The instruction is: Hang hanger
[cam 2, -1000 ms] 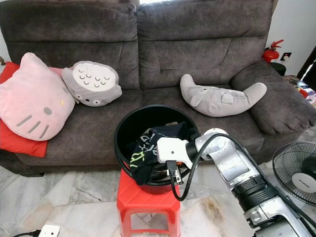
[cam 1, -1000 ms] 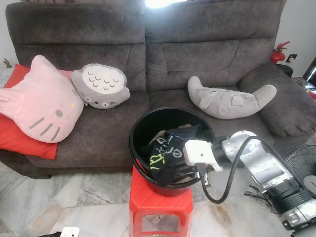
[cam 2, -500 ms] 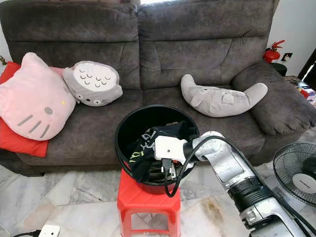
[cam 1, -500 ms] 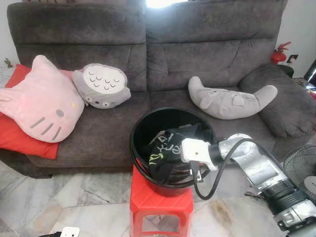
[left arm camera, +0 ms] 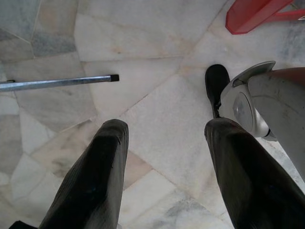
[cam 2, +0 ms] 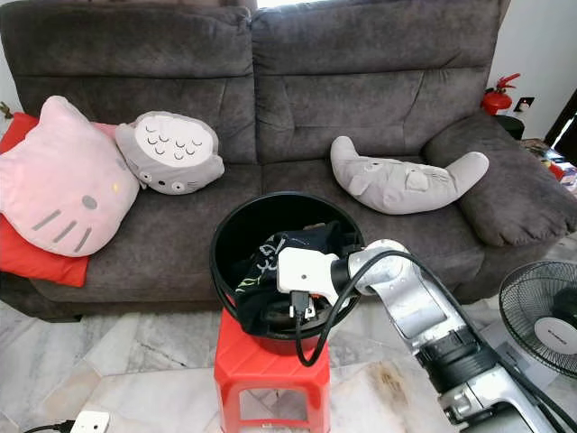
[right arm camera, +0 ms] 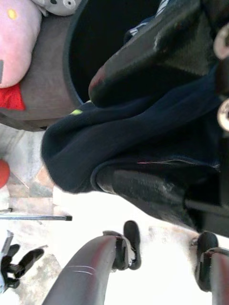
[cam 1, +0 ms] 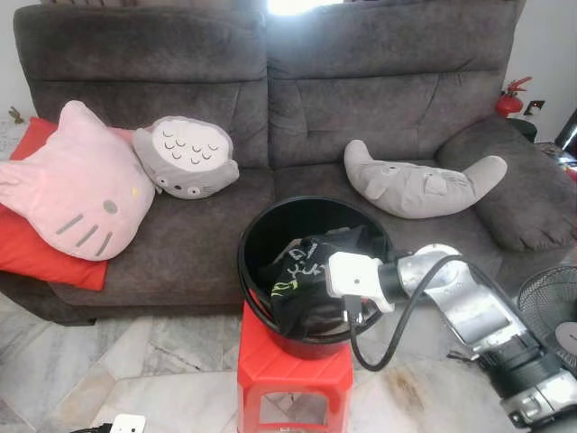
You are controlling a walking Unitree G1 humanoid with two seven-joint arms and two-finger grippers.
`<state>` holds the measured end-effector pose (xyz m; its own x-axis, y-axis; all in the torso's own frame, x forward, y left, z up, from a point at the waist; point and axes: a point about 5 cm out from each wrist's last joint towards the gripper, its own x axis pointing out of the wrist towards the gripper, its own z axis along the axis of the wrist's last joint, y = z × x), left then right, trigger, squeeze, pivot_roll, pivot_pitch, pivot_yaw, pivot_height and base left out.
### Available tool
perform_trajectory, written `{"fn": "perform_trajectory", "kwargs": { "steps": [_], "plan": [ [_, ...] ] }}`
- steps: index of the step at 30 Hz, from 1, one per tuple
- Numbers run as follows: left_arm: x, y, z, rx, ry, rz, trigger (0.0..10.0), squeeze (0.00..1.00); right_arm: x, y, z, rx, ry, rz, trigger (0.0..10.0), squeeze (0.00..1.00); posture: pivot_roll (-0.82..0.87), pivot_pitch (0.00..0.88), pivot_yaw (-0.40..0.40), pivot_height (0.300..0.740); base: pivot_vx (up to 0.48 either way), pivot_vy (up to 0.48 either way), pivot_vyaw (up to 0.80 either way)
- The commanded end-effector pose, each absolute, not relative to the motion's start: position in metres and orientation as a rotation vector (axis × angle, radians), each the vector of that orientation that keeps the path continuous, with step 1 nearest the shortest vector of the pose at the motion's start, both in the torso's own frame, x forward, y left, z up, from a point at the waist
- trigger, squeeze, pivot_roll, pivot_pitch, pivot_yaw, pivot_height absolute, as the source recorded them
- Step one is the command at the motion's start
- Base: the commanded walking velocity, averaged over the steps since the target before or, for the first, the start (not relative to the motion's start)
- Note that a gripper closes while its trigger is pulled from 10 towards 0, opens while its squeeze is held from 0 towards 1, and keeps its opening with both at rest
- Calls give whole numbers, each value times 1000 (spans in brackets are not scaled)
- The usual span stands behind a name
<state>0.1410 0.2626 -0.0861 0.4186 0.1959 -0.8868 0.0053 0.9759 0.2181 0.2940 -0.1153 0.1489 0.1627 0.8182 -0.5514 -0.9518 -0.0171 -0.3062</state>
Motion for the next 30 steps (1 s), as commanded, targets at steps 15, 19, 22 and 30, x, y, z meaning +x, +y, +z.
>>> {"fn": "perform_trajectory", "kwargs": {
  "steps": [15, 19, 22, 30],
  "plan": [
    [138, 263, -87, 203, 1151, 119, 10000, 0, 277, -106, 167, -683, 120, 1340, 10000, 1000, -125, 0, 21, 719, 0, 0, 0],
    [138, 264, -87, 205, 1151, 119, 10000, 0, 271, -97, 170, -662, 48, 1285, 10000, 0, -125, 0, 21, 719, 0, 0, 0],
    [137, 264, -87, 208, 1152, 117, 10000, 0, 272, -91, 175, -655, -48, 1163, 10000, 0, -135, 0, 23, 719, 0, 0, 0],
    [136, 264, -87, 222, 1157, 107, 10000, 0, 283, -112, 149, -939, -53, 546, 10000, 0, -145, 0, 23, 719, 0, 0, 0]
  ]
}}
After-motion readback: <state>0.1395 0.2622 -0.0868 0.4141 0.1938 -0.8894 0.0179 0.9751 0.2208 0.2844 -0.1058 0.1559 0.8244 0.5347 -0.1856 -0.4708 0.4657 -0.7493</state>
